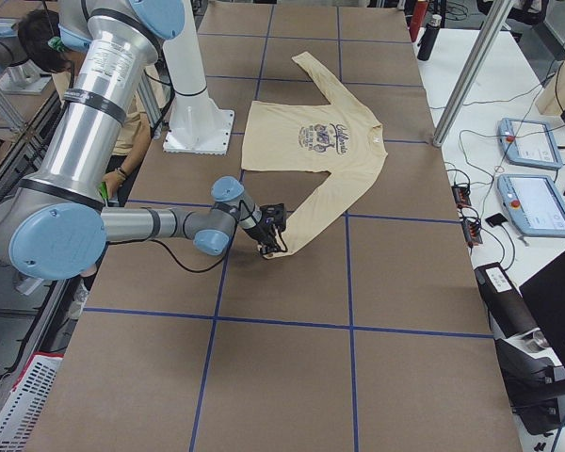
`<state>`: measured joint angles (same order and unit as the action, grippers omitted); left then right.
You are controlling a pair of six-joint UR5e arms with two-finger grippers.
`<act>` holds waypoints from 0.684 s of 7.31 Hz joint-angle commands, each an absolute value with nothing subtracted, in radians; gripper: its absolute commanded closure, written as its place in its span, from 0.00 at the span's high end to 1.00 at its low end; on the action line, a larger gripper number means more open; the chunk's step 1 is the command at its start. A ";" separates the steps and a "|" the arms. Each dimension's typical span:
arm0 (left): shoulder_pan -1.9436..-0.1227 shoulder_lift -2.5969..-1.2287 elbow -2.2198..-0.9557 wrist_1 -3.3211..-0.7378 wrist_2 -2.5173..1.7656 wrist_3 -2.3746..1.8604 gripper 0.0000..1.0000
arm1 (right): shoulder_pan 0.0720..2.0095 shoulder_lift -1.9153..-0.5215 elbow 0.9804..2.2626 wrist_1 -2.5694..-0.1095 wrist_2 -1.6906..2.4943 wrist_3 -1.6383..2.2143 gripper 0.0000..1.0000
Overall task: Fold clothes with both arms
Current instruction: 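Lower the right gripper to the cuff of the sleeve nearest it and grasp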
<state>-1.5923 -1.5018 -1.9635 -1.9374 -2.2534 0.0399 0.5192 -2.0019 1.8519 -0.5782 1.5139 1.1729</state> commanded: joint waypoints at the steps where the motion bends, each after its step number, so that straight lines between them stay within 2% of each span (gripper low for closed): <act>1: -1.592 -1.502 -1.963 -1.937 -2.253 0.040 1.00 | 0.520 -2.013 1.836 -0.578 1.514 1.125 0.72; 3: -1.592 -1.502 -1.963 -1.937 -2.253 0.040 1.00 | 0.517 -2.000 1.793 -0.577 1.505 1.123 0.70; 5: -1.592 -1.502 -1.963 -1.937 -2.253 0.040 1.00 | 0.515 -1.993 1.792 -0.577 1.503 1.124 0.61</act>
